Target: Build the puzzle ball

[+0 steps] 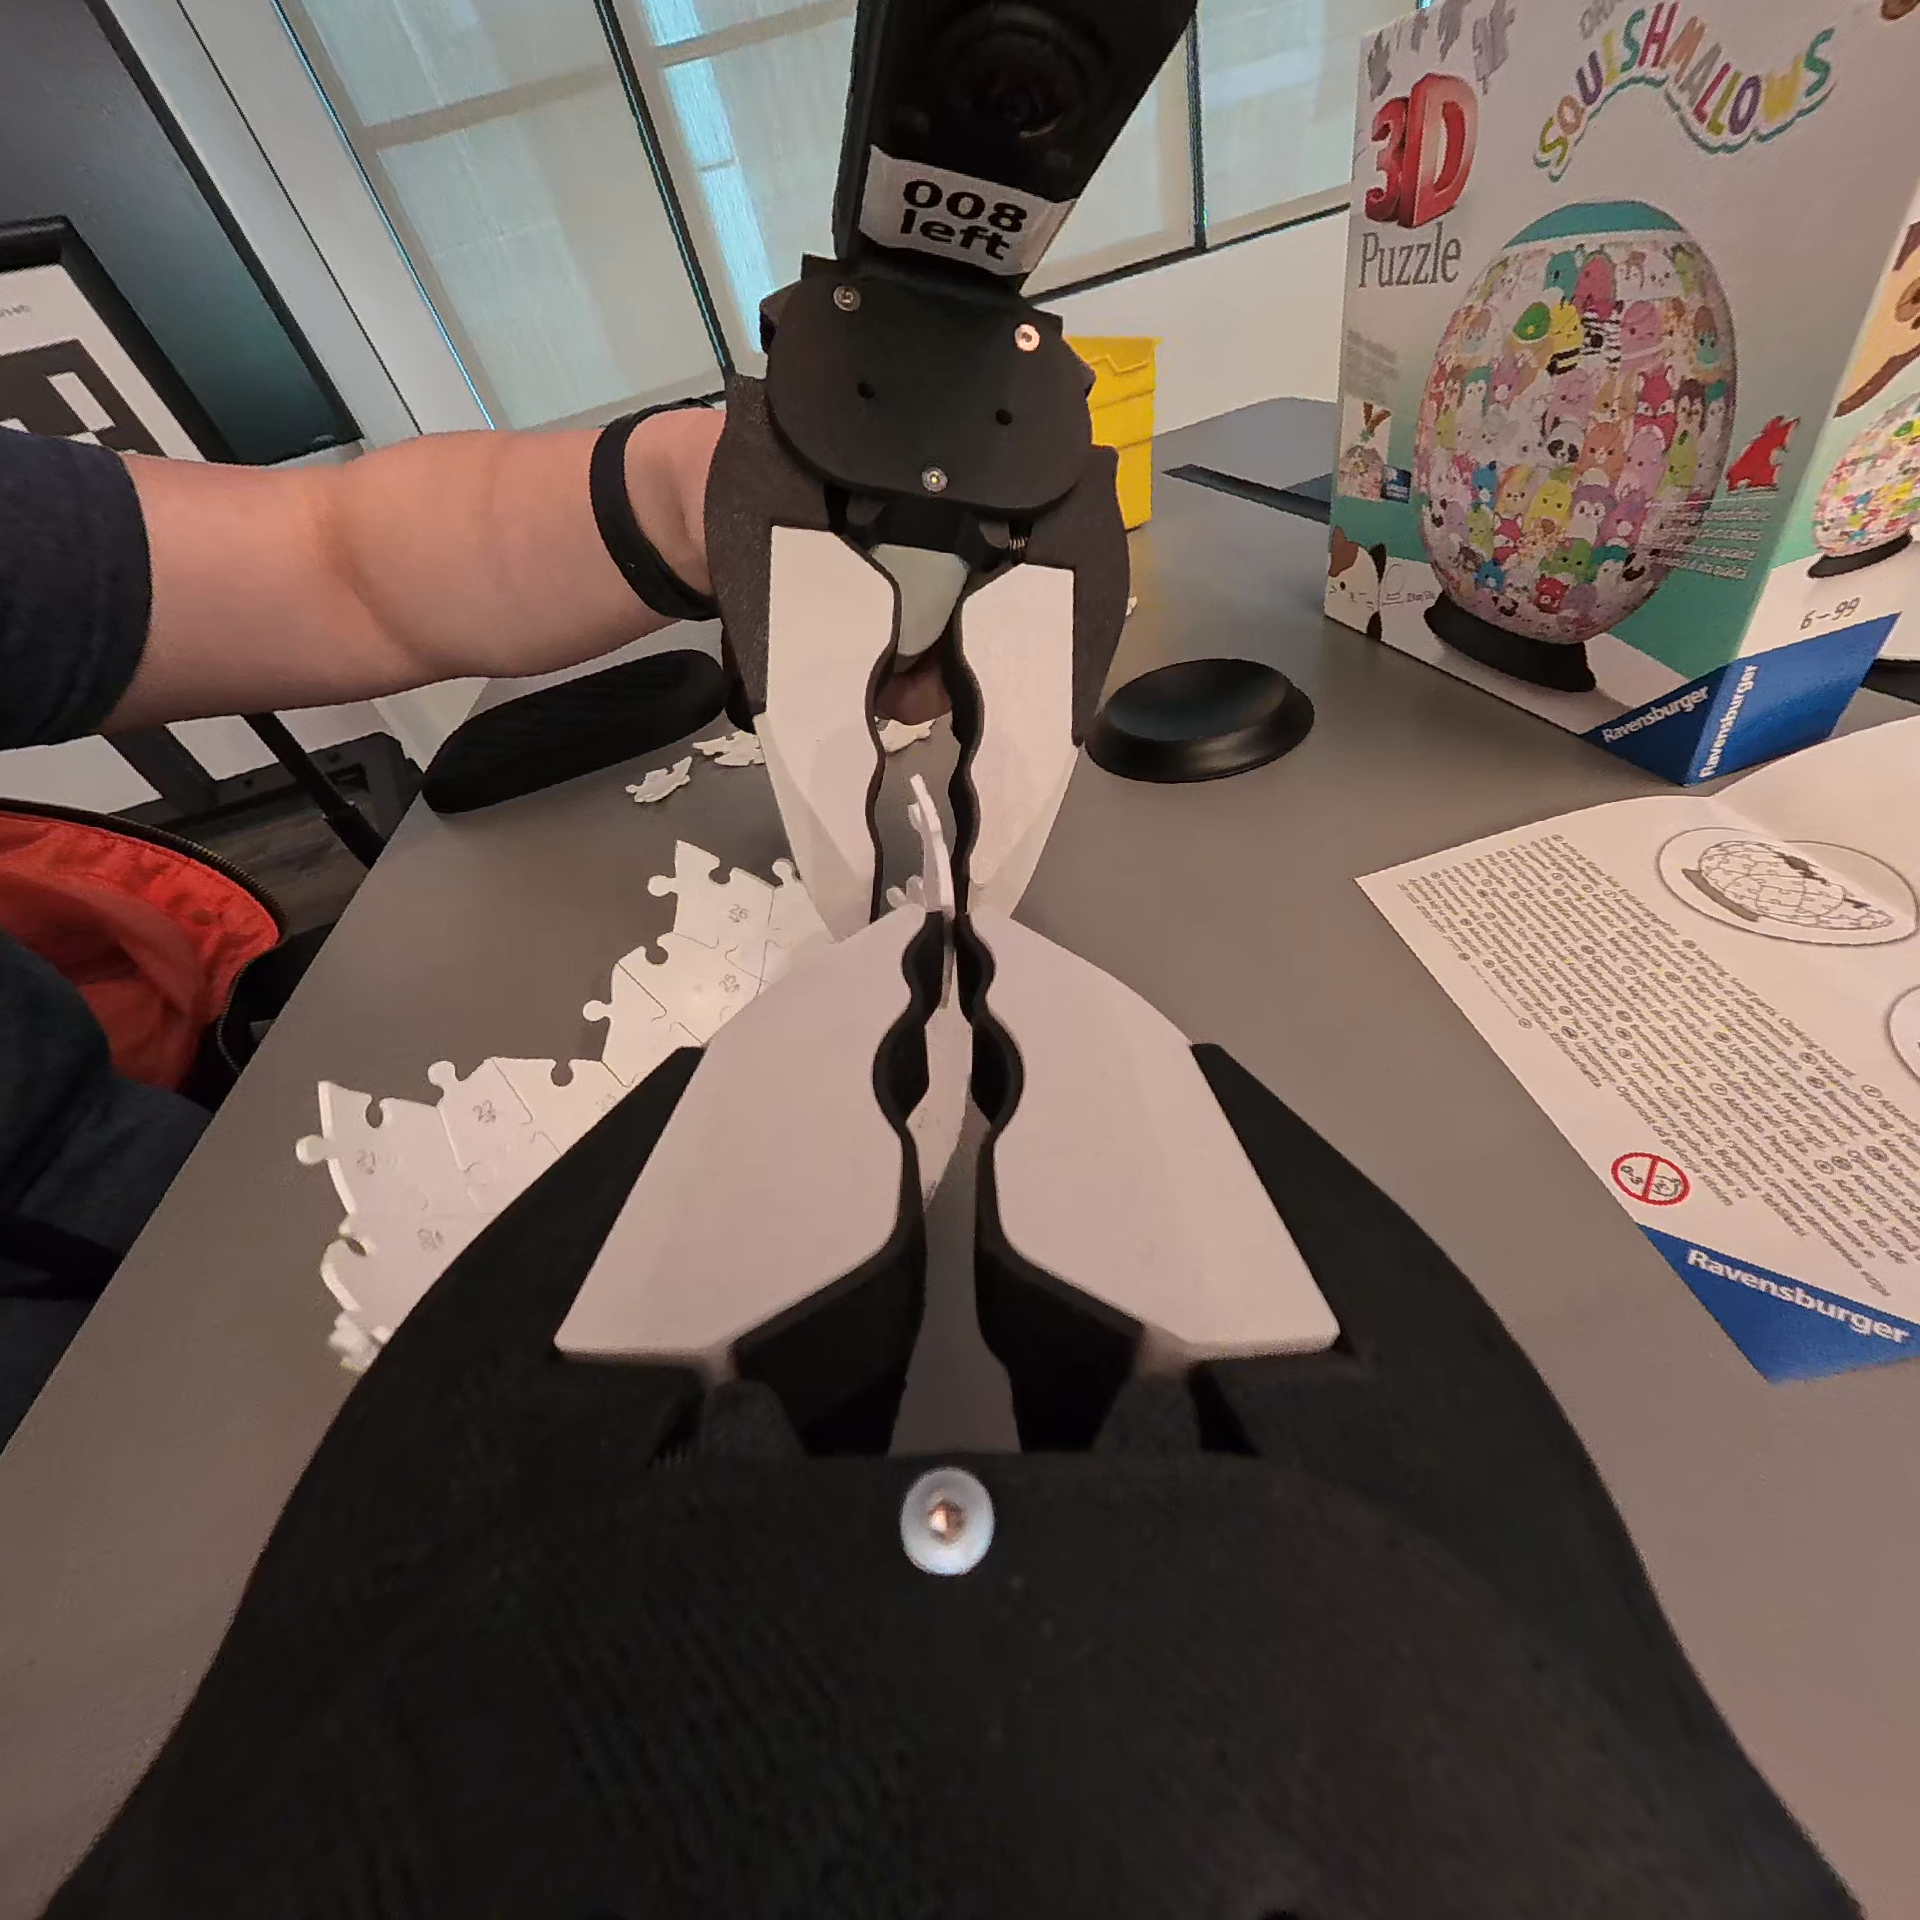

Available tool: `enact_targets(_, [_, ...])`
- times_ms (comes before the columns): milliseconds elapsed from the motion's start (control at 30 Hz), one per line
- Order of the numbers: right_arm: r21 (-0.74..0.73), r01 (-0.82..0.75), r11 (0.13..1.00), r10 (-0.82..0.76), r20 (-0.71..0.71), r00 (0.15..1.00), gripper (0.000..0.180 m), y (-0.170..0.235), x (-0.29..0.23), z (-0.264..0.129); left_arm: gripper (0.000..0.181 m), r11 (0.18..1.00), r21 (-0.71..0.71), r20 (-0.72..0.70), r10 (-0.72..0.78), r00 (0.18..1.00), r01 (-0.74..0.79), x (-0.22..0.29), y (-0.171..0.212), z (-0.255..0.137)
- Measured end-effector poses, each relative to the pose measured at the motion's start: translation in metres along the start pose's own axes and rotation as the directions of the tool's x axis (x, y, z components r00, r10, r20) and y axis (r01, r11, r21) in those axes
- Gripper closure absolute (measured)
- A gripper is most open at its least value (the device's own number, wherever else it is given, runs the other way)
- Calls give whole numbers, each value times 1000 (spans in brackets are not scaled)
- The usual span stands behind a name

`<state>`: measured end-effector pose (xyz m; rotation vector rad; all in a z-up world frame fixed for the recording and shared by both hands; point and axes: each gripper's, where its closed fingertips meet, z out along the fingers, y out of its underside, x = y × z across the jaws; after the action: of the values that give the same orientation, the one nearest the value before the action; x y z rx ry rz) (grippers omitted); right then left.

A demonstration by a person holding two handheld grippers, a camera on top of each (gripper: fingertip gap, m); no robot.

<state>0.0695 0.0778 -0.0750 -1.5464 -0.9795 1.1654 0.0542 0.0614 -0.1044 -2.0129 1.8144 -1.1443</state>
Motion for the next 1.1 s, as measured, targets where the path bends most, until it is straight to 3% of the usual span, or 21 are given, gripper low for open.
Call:
enact_targets(667, [-31, -30, 999, 29, -6, 1000, 177, 4, 0, 5, 164, 1000, 5, 26, 16, 1000, -16, -5, -10, -5])
enact_targets(1100, [-47, -53, 997, 52, -24, 998, 177, 5, 4, 9, 176, 1000, -4, 43, 9, 999, -9, -9, -8, -7])
